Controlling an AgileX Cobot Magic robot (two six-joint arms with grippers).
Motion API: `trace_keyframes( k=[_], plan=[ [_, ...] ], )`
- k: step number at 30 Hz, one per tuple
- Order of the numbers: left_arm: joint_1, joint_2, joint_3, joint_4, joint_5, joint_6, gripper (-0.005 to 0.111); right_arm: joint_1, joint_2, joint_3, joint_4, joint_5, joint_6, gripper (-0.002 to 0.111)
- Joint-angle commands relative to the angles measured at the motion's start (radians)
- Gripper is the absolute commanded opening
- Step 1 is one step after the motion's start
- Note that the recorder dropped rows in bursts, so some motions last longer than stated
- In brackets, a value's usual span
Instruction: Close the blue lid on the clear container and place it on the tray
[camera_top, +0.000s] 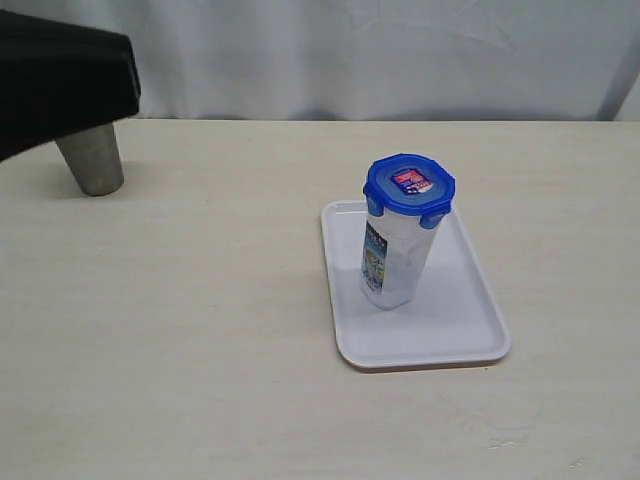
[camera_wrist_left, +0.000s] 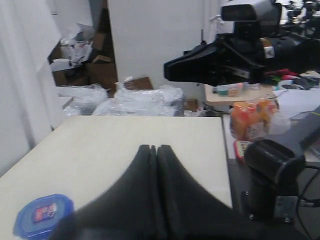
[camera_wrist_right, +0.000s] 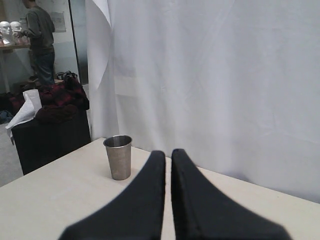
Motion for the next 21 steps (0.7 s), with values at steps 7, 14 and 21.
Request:
trace_keyframes(
  k=[7, 14, 21],
  plan=[
    [-0.001, 0.000, 0.057, -0.206, 0.123, 0.002, 0.000, -0.005, -0.004, 0.006, 0.006, -0.005, 0.003, 0.004],
    [-0.001, -0.073, 0.277, -0.684, 0.412, 0.223, 0.000, -0.005, -0.004, 0.006, 0.006, -0.005, 0.003, 0.004],
    [-0.001, -0.189, 0.455, -1.096, 0.518, 0.606, 0.000, -0.005, -0.004, 0.006, 0.006, -0.005, 0.003, 0.004]
  ],
)
